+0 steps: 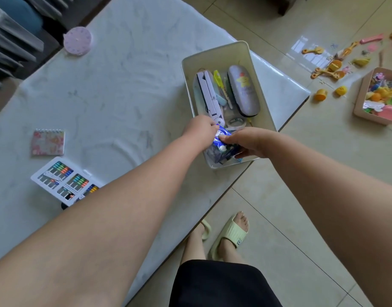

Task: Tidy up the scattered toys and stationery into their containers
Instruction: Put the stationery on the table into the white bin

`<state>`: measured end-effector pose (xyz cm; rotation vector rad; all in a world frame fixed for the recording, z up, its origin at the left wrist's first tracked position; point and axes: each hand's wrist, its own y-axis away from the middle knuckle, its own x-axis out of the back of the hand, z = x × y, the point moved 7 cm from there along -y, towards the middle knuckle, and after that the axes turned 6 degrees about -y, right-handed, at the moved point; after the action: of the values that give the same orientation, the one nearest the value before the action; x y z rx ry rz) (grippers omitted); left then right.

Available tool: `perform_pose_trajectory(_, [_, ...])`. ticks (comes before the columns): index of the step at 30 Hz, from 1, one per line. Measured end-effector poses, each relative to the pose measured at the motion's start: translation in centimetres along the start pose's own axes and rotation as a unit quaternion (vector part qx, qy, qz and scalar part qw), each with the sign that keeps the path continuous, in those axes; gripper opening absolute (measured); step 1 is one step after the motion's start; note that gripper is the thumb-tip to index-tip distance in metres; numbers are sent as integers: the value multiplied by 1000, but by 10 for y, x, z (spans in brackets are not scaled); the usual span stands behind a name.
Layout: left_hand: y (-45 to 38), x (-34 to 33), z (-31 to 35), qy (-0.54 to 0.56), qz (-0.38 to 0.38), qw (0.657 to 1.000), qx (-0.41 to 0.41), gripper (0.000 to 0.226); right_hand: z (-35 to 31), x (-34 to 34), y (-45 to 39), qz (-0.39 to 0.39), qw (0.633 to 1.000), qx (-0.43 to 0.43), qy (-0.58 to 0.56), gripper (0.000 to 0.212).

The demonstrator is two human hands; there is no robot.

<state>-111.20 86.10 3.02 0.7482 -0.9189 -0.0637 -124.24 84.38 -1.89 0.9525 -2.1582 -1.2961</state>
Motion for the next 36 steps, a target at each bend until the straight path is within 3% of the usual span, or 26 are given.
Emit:
perform_pose_trajectory(6, [-6, -5, 2, -42, -4, 997, -67, 27, 2, 0, -4, -32, 997, -13, -63, 16])
perform_pose_trajectory(12, [-7, -8, 4, -123, -81, 984, -97, 35, 16, -7, -3, -105, 988, -76, -87, 24])
perform_pose_trajectory(17, [-9, -9, 17, -184, -105, 971, -106, 33, 13, 2, -13, -67, 990, -56, -114, 25])
perform_pose_trajectory(20, [-9, -6, 16, -182, -94, 972, -119, 55, 16, 4, -17, -46, 987, -21, -150, 26])
perform_pose_trajectory(25, [-7, -11, 10, -187, -93, 967, -149, 68, 11, 11, -16, -24, 999, 8, 39, 39])
perform_pose_trajectory(29, [-8, -17, 15, -268, -52, 946, -174, 58, -13, 13, -11, 36, 947, 50, 316, 49])
perform_pose_trajectory(32, [-6, -24, 14, -335, -32, 927, -164, 48, -19, 7, -10, 56, 932, 54, 355, 48])
perform_pose_trajectory(36, [-2, -27, 9, -327, 13, 934, -141, 36, -21, 8, -13, 131, 894, 4, 429, 53])
